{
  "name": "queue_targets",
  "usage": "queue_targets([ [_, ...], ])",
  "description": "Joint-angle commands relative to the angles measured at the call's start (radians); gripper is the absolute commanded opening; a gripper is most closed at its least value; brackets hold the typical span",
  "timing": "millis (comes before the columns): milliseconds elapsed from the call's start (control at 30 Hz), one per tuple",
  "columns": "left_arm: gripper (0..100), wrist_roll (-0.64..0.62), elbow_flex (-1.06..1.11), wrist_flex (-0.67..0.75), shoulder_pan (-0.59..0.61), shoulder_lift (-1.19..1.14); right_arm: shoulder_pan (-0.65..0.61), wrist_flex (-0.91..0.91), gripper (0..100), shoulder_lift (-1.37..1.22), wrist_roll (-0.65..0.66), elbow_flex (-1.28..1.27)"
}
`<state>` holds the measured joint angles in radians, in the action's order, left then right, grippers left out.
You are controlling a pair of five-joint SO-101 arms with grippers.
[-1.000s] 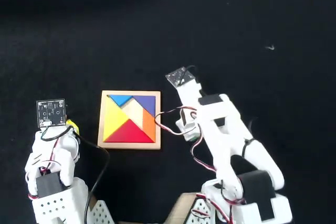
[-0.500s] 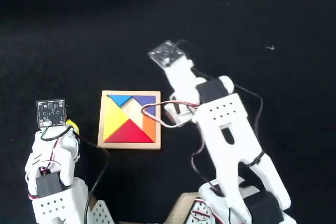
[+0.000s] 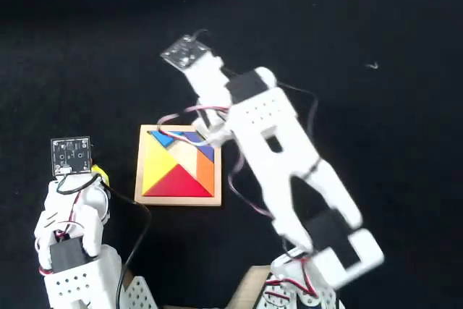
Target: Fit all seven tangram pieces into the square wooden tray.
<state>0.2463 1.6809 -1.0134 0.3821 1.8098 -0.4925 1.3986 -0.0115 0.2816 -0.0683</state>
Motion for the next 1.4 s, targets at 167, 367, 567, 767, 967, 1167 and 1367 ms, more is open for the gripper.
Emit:
queue_targets([
  [167,10,0.008,0.019,-0.008,-0.005,0.008,-0.061,0.002,6.4,-0.228,-0.002,0.222],
  [367,10,0.008,0.019,-0.008,-0.005,0.008,-0.049,0.000,6.4,-0.329,0.000,0.251],
  [567,10,0.008,0.019,-0.006,-0.005,0.008,-0.052,-0.048,6.4,-0.367,0.048,0.248],
  [767,10,0.008,0.019,-0.006,-0.005,0.008,-0.144,-0.064,6.4,-0.409,0.037,0.252],
  [967,10,0.008,0.019,-0.006,-0.005,0.008,-0.158,-0.126,6.4,-0.467,-0.101,0.255],
  [1167,10,0.008,0.019,-0.006,-0.005,0.008,-0.155,-0.147,6.4,-0.492,-0.109,0.255],
  [1367,10,0.008,0.019,-0.006,-0.005,0.008,-0.157,-0.147,6.4,-0.492,-0.160,0.265],
])
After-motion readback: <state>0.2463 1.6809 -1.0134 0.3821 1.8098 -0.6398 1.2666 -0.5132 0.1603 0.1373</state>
